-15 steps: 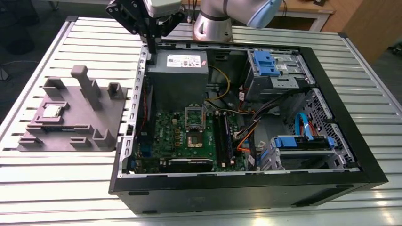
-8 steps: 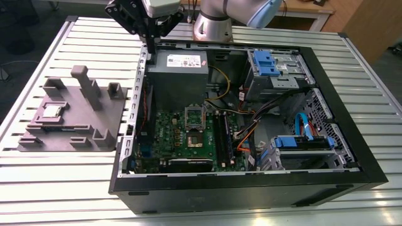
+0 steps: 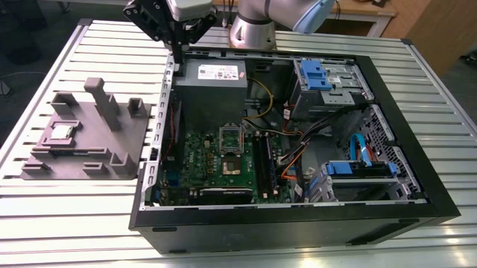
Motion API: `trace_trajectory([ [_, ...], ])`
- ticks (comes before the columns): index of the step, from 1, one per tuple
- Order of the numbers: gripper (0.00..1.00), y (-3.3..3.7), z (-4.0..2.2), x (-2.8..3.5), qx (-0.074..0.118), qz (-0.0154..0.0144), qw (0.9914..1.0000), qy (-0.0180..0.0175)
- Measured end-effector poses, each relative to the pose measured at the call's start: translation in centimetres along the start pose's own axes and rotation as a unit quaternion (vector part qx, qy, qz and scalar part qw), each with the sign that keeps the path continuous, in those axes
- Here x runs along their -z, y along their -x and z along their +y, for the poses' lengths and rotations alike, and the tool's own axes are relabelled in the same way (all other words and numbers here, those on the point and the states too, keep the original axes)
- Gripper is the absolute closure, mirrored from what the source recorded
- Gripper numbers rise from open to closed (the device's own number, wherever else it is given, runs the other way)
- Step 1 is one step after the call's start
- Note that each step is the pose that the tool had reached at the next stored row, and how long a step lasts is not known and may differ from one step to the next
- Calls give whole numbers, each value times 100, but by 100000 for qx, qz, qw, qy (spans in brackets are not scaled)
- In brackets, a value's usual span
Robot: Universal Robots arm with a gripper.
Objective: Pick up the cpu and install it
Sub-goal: 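Reach for the cpu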
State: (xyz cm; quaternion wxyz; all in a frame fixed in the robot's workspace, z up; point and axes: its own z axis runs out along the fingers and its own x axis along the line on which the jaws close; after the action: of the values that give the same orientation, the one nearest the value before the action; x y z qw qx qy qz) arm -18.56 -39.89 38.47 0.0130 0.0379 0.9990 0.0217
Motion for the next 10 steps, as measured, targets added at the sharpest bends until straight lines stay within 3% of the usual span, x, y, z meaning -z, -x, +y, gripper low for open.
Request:
trace_trajectory([
  [10, 90, -26, -2, -4, -1, 0, 100000, 1],
])
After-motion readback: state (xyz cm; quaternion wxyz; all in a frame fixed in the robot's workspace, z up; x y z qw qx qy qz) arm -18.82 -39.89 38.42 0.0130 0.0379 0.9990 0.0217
